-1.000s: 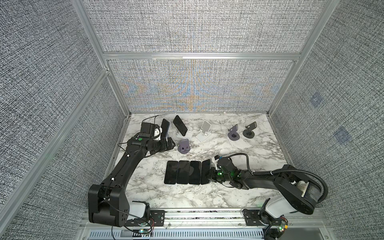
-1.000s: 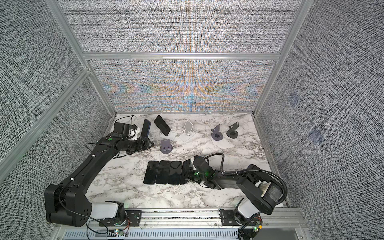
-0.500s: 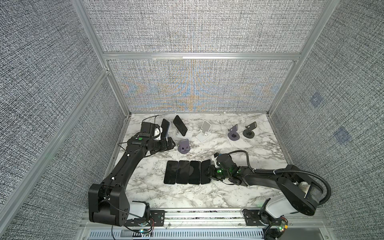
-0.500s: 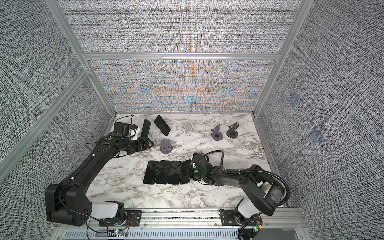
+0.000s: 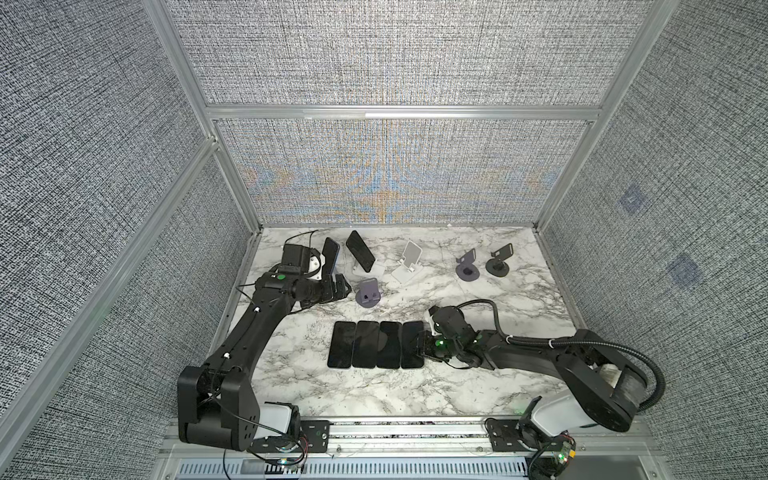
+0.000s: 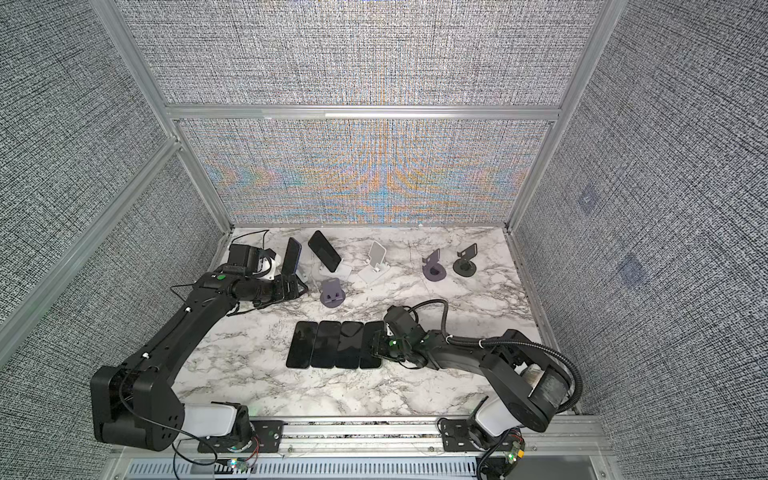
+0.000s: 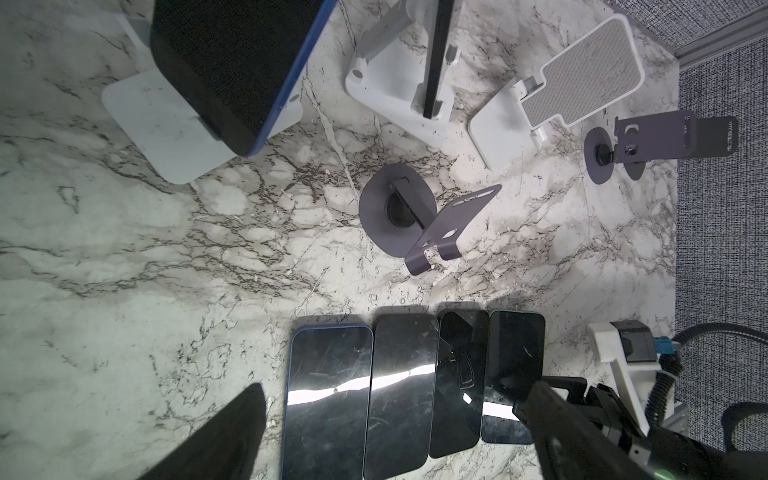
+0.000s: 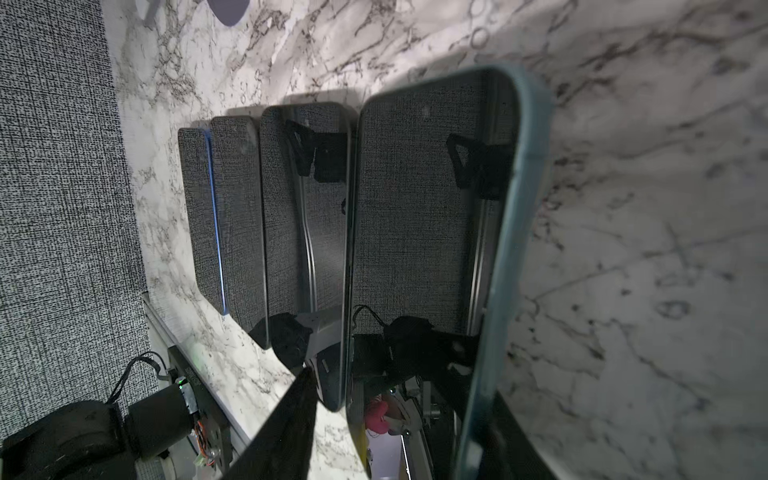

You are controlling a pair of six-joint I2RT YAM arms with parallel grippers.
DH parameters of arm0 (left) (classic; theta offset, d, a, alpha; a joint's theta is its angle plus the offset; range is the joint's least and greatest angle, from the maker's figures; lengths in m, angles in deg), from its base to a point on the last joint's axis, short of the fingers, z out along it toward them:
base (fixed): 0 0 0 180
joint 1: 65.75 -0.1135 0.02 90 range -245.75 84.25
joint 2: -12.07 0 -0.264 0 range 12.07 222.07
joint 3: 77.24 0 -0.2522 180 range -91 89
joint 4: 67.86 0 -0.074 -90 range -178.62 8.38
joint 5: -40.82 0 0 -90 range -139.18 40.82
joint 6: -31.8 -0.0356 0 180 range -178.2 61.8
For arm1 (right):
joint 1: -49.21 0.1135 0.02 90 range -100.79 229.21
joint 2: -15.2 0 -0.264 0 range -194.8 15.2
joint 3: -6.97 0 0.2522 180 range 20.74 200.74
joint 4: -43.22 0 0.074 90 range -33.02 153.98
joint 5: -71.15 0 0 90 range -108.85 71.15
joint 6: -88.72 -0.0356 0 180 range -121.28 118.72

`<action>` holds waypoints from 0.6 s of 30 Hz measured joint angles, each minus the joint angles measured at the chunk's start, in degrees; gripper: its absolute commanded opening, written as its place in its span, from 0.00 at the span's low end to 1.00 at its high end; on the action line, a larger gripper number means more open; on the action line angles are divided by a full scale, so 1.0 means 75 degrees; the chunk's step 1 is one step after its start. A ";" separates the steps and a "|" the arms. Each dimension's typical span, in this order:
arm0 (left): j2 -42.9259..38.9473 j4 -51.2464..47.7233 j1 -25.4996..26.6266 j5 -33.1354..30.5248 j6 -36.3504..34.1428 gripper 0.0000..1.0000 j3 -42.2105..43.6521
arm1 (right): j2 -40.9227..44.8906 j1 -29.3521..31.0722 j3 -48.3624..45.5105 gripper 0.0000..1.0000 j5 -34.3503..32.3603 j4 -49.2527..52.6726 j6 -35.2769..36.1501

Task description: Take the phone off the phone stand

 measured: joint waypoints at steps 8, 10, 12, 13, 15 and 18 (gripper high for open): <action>0.0012 -0.0085 0.0000 0.0000 -0.0026 0.98 -0.0055 | -0.0134 0.0000 0.0303 0.56 -0.0035 0.0347 0.0239; 0.0012 -0.0099 0.0000 0.0000 -0.0026 0.98 -0.0055 | -0.0131 0.0003 0.0347 0.59 -0.0055 0.0414 0.0303; 0.0017 -0.0137 0.0000 0.0000 -0.0026 0.98 -0.0055 | -0.0111 0.0006 0.0405 0.62 -0.0102 0.0557 0.0364; 0.0017 -0.0152 0.0000 0.0000 -0.0029 0.98 -0.0055 | -0.0099 0.0006 0.0431 0.63 -0.0152 0.0627 0.0385; 0.0017 -0.0195 0.0000 0.0000 -0.0029 0.98 -0.0058 | -0.0085 0.0006 0.0498 0.65 -0.0236 0.0793 0.0460; 0.0023 -0.0230 0.0000 0.0000 -0.0032 0.99 -0.0070 | -0.0085 -0.0006 0.0609 0.66 -0.0323 0.1040 0.0565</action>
